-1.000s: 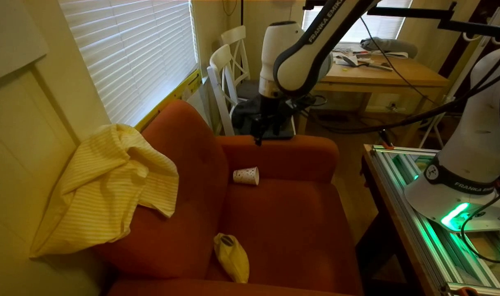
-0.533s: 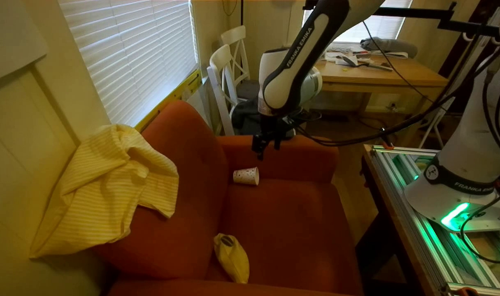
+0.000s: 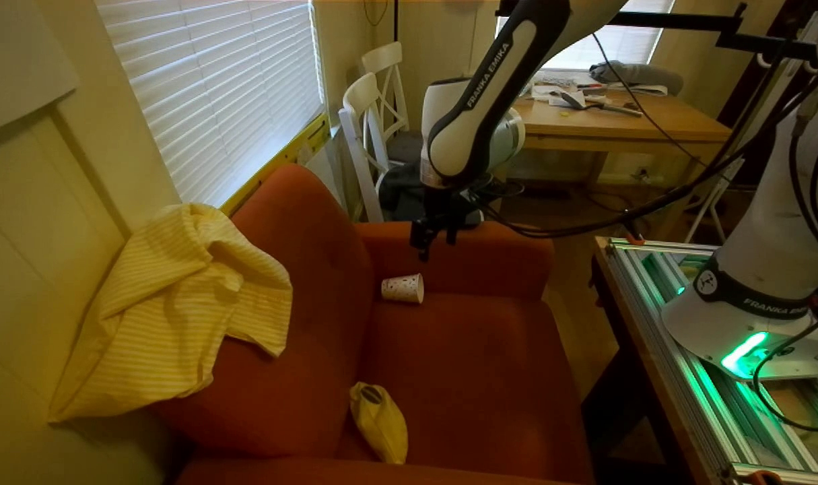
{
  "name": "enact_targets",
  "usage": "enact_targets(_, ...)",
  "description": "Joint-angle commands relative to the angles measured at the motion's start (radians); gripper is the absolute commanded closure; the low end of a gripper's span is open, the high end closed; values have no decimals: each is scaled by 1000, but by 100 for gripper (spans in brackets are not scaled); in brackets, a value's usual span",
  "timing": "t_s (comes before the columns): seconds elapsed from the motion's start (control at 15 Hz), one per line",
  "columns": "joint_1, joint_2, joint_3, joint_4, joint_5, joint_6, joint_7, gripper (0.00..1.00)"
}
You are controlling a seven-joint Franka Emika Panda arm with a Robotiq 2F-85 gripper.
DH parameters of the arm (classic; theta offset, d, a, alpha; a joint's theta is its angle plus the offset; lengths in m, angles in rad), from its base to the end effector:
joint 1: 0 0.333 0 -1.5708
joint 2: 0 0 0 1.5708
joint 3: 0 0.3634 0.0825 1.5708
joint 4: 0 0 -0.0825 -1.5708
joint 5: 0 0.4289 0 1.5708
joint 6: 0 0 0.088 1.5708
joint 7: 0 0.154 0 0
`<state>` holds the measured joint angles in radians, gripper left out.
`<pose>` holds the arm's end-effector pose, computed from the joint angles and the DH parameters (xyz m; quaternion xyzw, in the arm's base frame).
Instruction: Put the cup upright
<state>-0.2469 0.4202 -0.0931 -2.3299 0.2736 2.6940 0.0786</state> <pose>0.5091 -0.1881 0.1085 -0.9449 0.3244 0.0198 0.0397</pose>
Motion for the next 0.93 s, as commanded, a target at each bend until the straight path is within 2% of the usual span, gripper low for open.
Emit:
enact_targets(0.0,-28,66,27,38,47,12,-38,0)
enact_targets(0.33,-91,166,96,97,134,94,-95,0)
enact_targets(0.53,-114,239,118,141,131,164,-93,0)
enact_targets(0.87,-137,359,106,214,83,228,-88,0)
